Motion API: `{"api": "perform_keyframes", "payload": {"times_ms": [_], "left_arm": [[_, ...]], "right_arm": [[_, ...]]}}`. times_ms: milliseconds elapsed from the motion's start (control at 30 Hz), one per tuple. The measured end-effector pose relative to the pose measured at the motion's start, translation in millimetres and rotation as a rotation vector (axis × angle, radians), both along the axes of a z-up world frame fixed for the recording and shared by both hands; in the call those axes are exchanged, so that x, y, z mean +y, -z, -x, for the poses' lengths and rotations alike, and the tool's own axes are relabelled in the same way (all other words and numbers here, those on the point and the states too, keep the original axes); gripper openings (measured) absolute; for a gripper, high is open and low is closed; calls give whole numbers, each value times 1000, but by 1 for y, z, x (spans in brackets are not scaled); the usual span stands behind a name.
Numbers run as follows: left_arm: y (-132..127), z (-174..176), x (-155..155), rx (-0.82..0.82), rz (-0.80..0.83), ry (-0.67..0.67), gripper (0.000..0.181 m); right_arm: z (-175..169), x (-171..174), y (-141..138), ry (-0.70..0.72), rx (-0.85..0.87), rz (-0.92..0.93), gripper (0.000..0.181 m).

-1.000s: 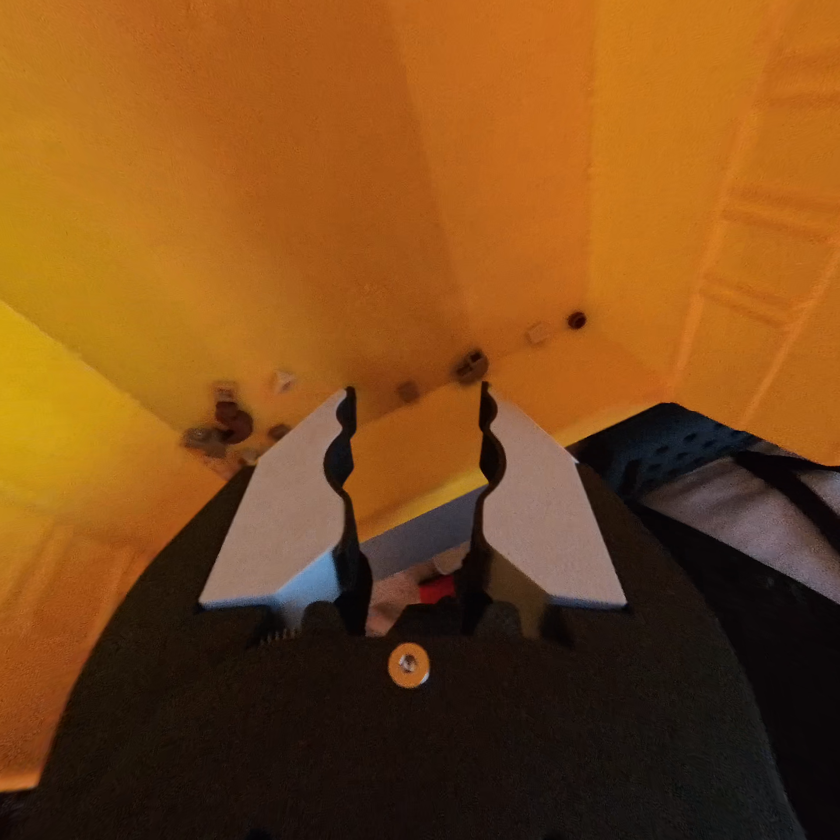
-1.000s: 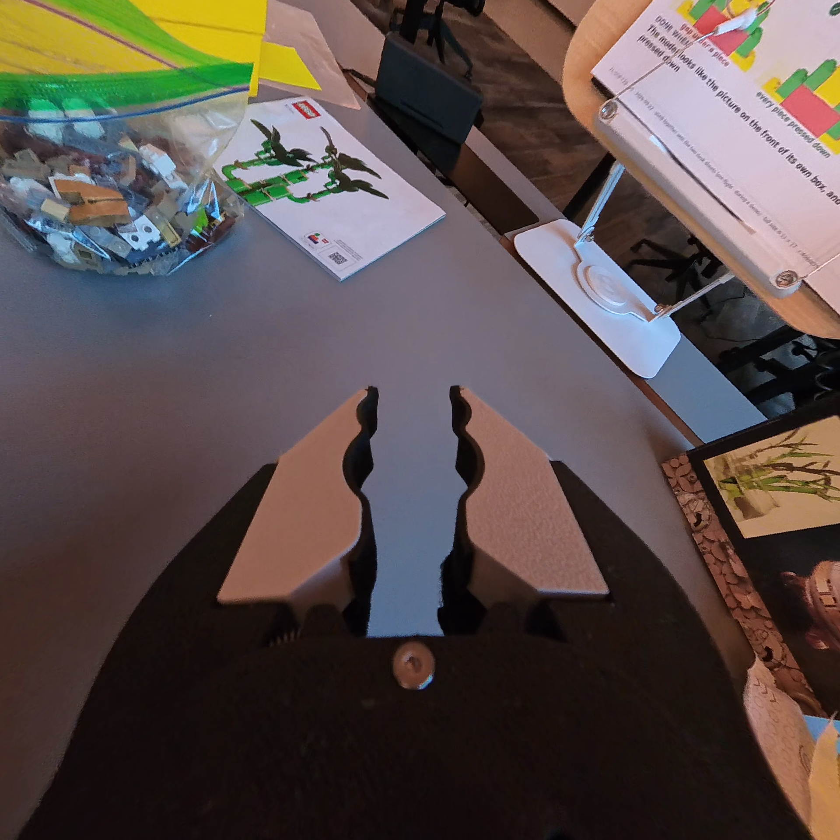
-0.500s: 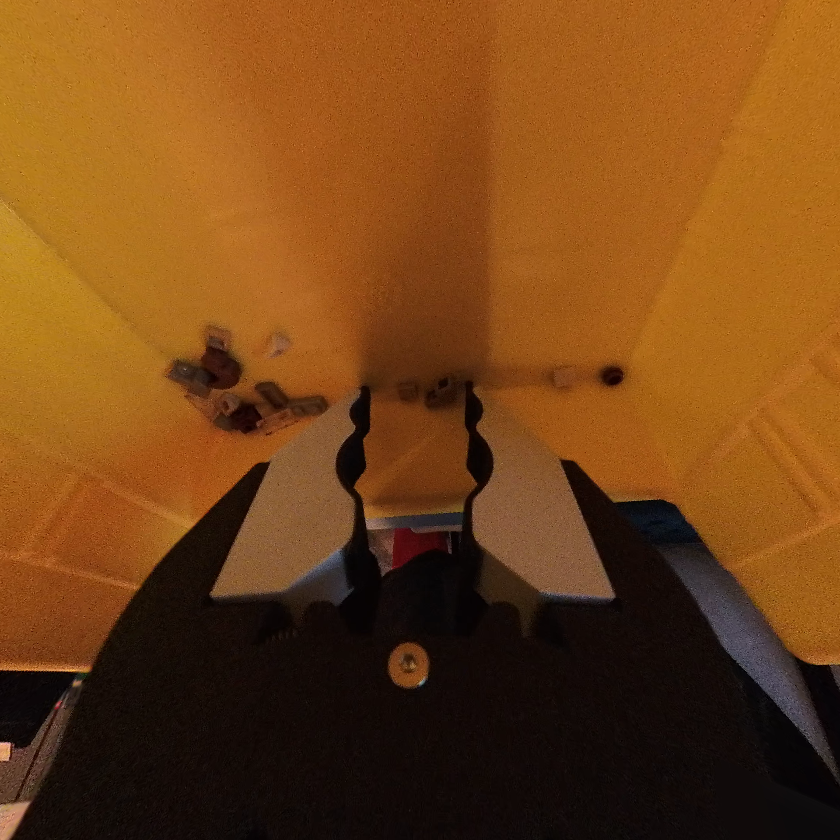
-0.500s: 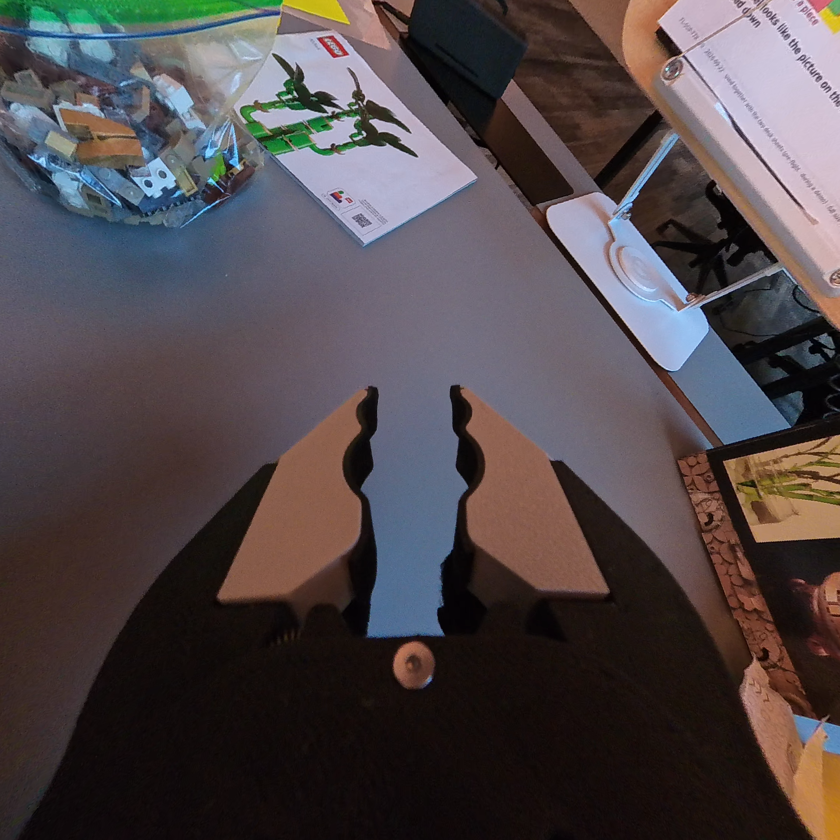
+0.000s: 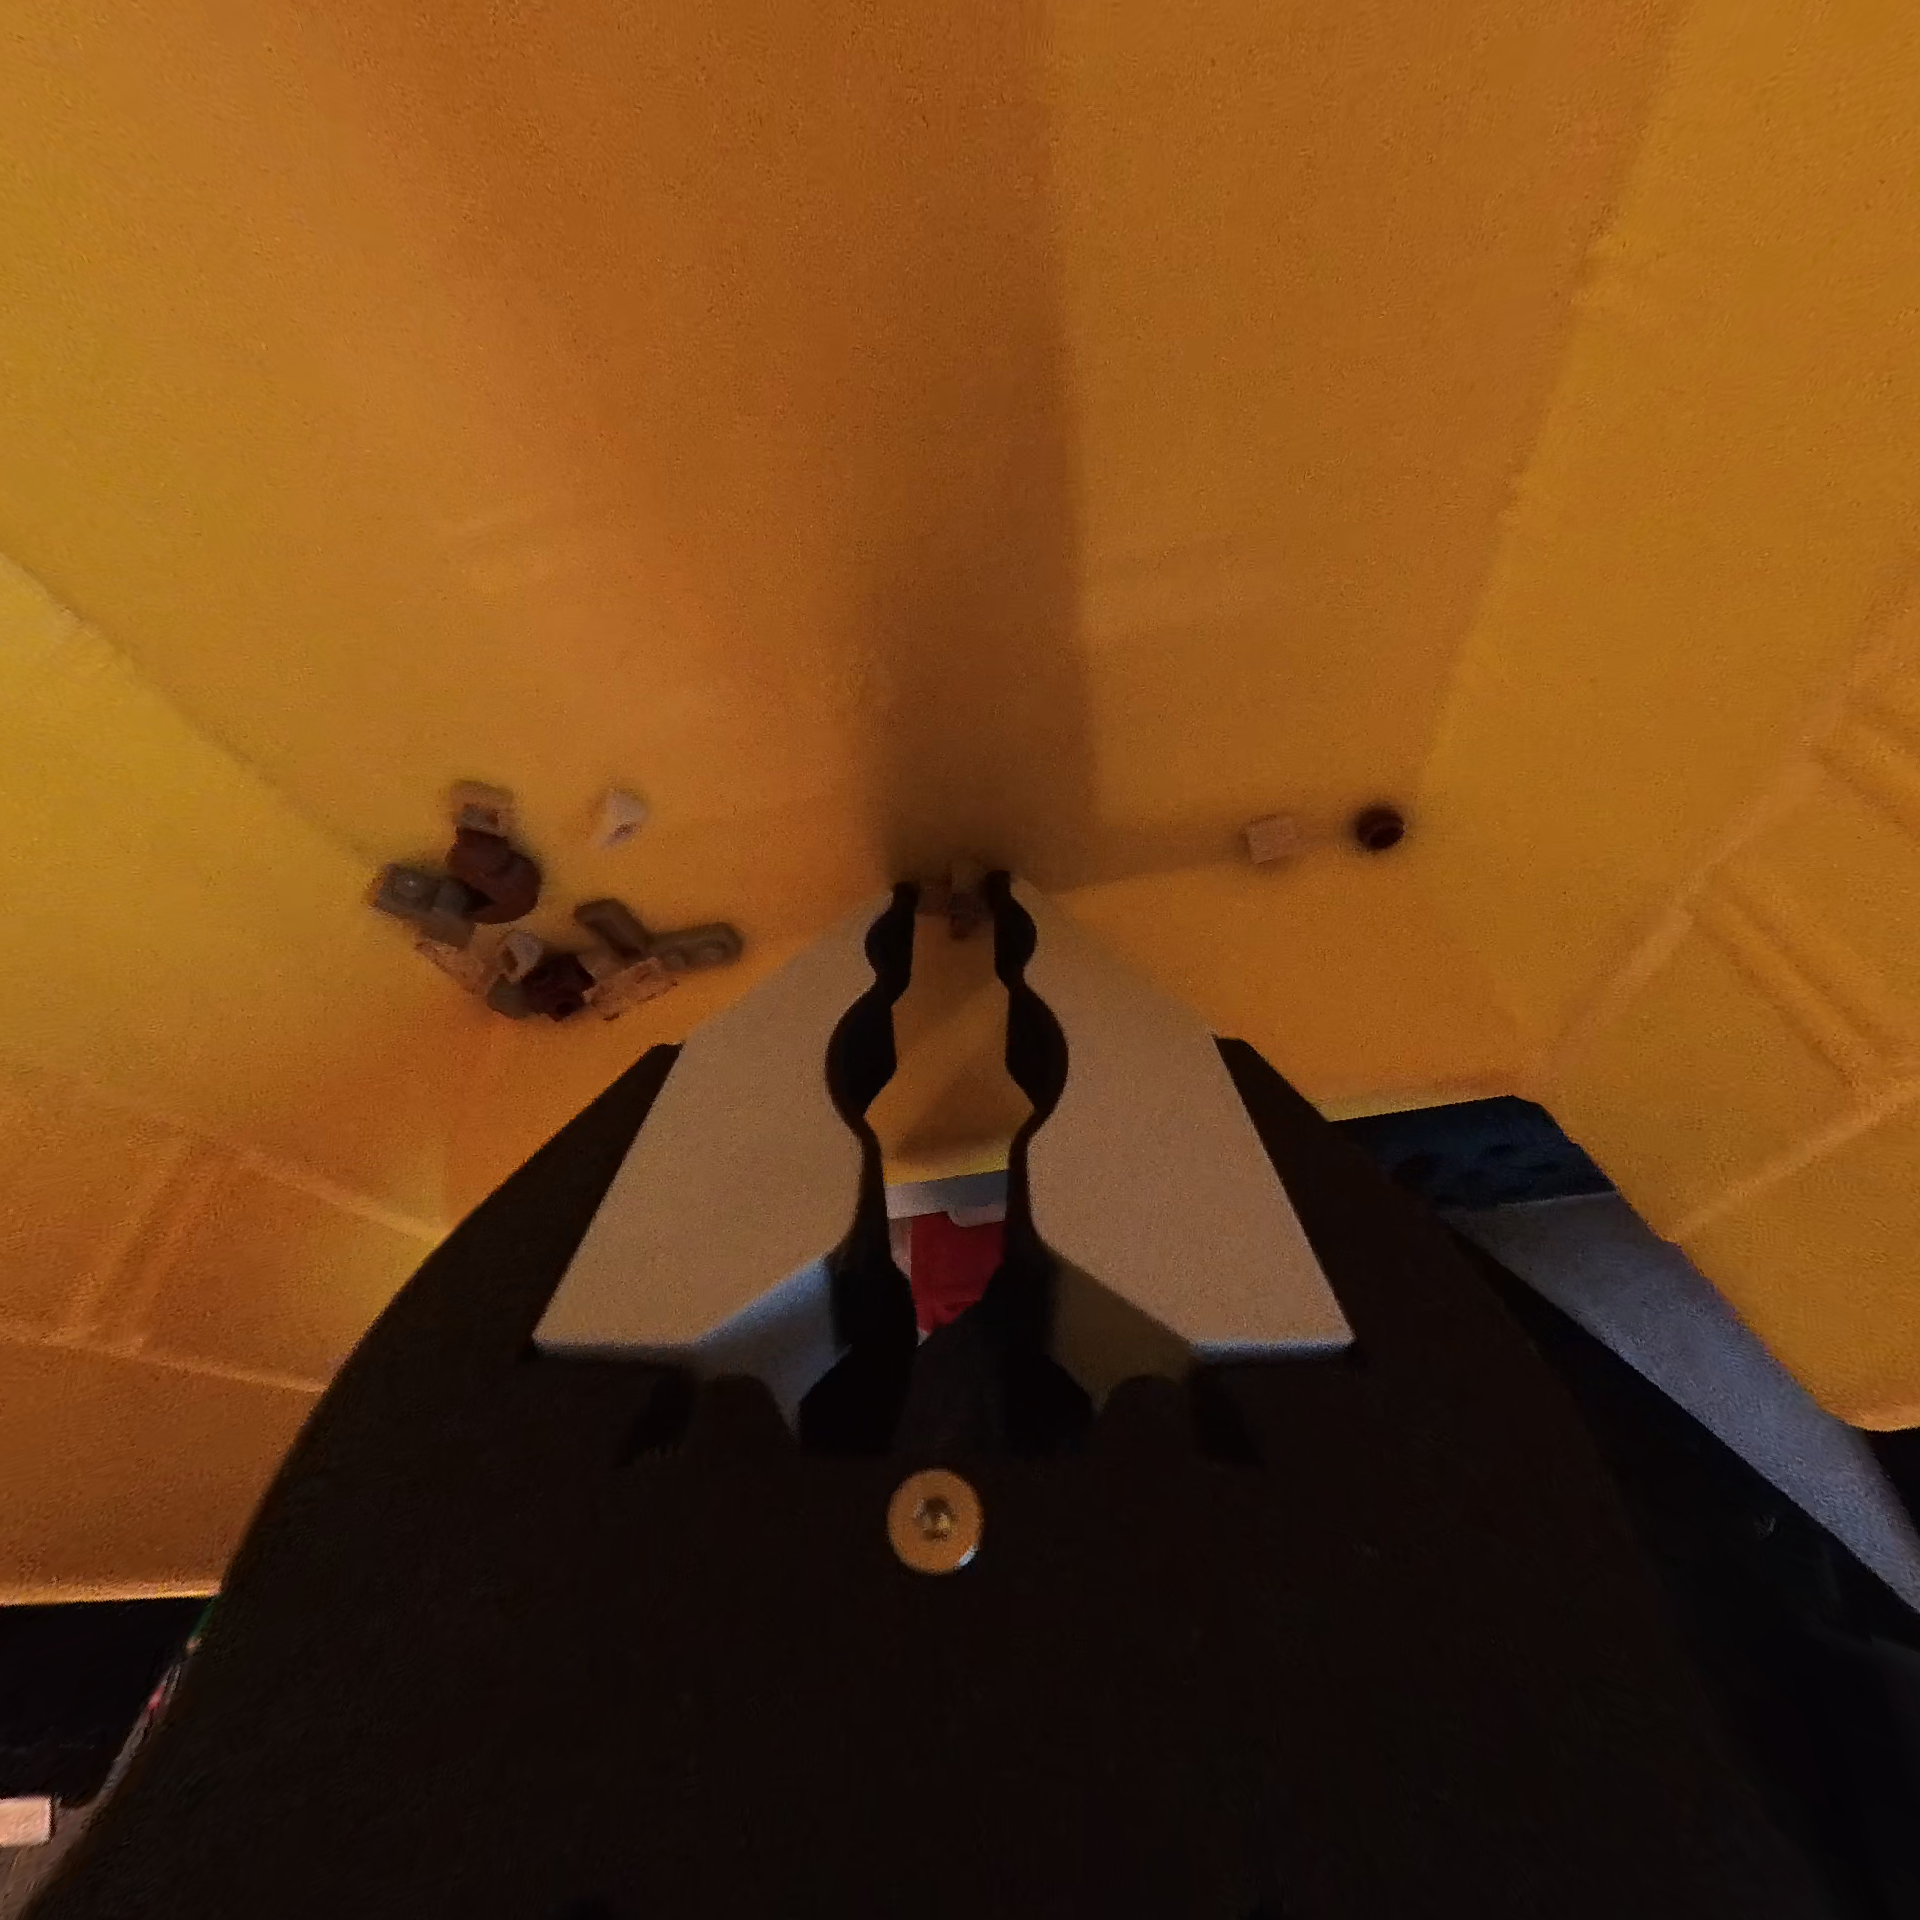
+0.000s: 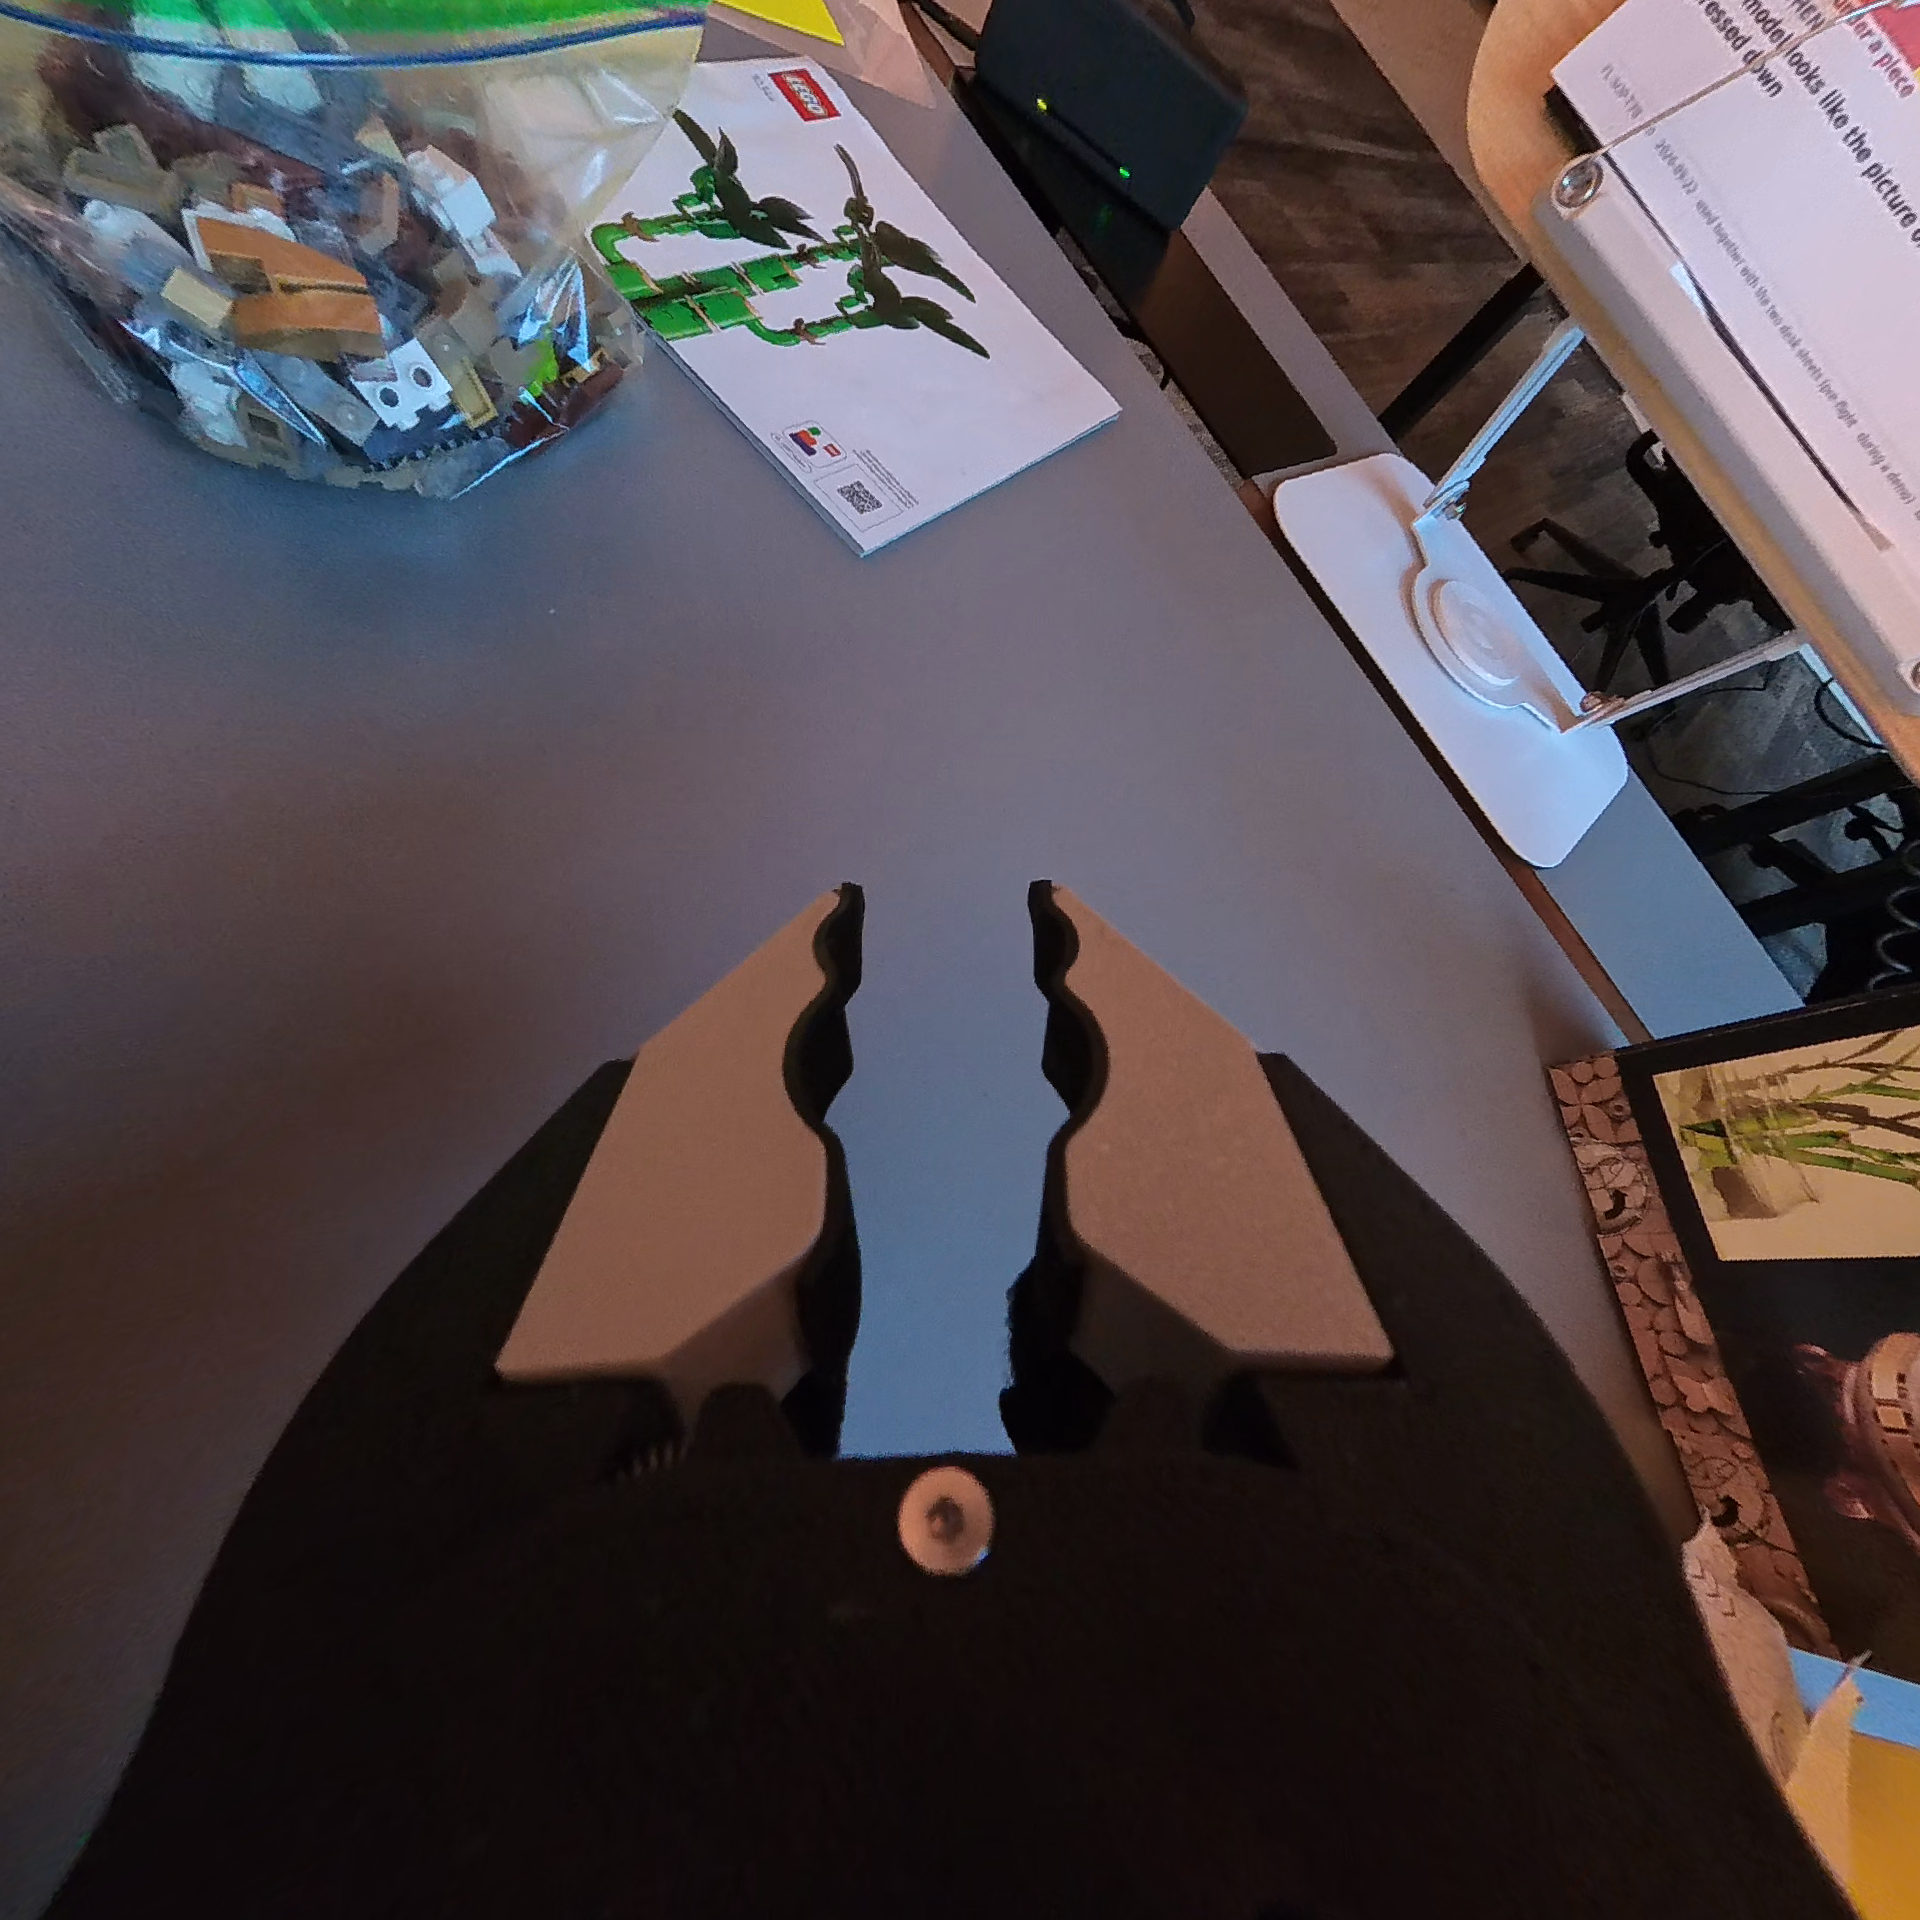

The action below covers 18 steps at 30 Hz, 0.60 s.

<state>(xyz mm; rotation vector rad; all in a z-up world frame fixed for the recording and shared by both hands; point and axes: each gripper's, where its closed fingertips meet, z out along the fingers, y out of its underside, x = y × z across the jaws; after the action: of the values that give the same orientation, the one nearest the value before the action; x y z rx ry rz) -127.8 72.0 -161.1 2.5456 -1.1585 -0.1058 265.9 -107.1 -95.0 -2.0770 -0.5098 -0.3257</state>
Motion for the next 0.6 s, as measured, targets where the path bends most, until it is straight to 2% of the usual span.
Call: {"api": "perform_keyframes", "payload": {"times_ms": [167, 433, 533, 600], "left_arm": [[-1, -1, 0, -63, 8, -3, 11], [-17, -13, 8, -193, -12, -19, 9], [-27, -26, 6, -298, 10, -23, 9], [-44, -44, -1, -430, 52, -21, 9]], "right_arm": [[-1, 0, 2, 3, -1, 8, 32], [-1, 0, 2, 3, -3, 9, 32], [-1, 0, 3, 4, -5, 11, 32], [-1, 1, 3, 3, -5, 9, 32]]}}
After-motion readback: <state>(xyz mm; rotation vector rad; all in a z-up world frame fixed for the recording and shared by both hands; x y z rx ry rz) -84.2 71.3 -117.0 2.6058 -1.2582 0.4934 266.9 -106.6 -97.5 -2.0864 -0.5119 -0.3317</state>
